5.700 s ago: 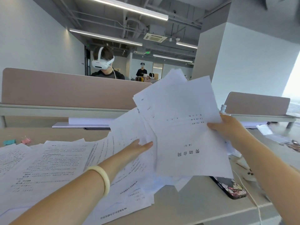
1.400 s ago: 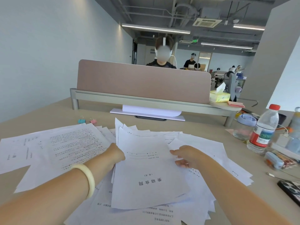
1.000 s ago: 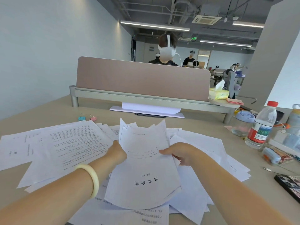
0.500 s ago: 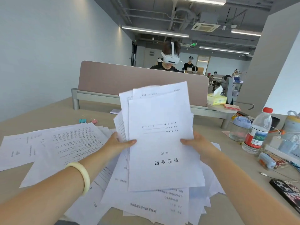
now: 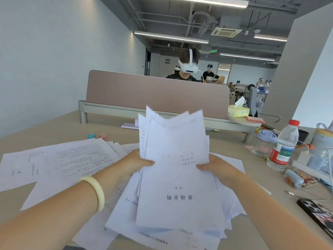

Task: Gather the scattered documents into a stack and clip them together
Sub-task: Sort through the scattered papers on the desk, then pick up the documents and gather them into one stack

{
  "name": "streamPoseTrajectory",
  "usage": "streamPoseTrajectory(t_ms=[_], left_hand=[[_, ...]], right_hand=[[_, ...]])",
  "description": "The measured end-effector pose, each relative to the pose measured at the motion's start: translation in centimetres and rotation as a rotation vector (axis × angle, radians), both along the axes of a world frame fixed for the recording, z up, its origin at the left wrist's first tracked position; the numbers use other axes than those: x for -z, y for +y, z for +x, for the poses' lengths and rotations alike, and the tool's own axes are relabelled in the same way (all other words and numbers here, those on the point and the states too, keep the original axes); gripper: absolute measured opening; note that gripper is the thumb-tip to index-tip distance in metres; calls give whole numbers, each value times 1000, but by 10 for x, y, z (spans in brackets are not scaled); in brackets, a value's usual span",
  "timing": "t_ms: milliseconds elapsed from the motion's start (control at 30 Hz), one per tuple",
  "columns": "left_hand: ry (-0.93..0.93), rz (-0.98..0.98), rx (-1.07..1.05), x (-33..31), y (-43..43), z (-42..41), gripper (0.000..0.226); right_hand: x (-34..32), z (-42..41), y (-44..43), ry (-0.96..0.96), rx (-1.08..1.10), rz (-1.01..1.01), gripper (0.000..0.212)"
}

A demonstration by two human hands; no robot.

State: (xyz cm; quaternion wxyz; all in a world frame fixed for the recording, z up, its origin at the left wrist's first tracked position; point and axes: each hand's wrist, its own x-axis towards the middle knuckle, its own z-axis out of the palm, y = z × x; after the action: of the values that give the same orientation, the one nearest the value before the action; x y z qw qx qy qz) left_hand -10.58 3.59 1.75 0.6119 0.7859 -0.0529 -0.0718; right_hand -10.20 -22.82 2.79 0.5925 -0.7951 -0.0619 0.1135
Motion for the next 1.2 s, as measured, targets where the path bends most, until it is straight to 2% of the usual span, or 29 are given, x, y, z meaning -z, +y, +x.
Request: streamPoseTrajectory(t_ms=[67,133,200,267,367,467,600,733,833,967,1000,1100,1200], left_hand=[[-138,-42,-73,-28,-2,-1,42],[-317,-48,-143,-65,-3,0,41],[-431,-41,-196,-94,-4,0,37],[-466,-9,-229,-107,-4,1,37],[-443,-79,-217,-105,-6,3,49],[-422,-141,-250,-93,-11,0,52],[-352,-164,-273,-78,-7,-2,51],[-291,-143,-303,-66,-9,-6,38],[-317,-246,-327,-74,-9,-7,31],[-389,-348,-256,-92,-3,-5,35],[-387,-344,-236,-90,-1,-4,38],[-334,-289,-244,-67,4,-2,48],[-333,-241,-265,-57,-4,-2,36]], right_hand=[[-25,3,4,-128,45,-9,61],[-60,3,10,-278,89,41,37],[-95,-1,16,-375,93,145,25],[-117,-5,22,-427,88,206,15],[-115,-5,30,-453,114,165,6],[-97,-4,41,-413,131,146,26],[-77,-6,43,-343,188,194,36],[-73,-5,38,-296,277,343,31],[-87,-7,38,-345,260,439,33],[-103,-6,31,-418,226,513,67],[-99,-6,29,-409,244,485,67],[-72,-8,28,-370,303,375,37],[-61,-8,32,-381,339,324,14]])
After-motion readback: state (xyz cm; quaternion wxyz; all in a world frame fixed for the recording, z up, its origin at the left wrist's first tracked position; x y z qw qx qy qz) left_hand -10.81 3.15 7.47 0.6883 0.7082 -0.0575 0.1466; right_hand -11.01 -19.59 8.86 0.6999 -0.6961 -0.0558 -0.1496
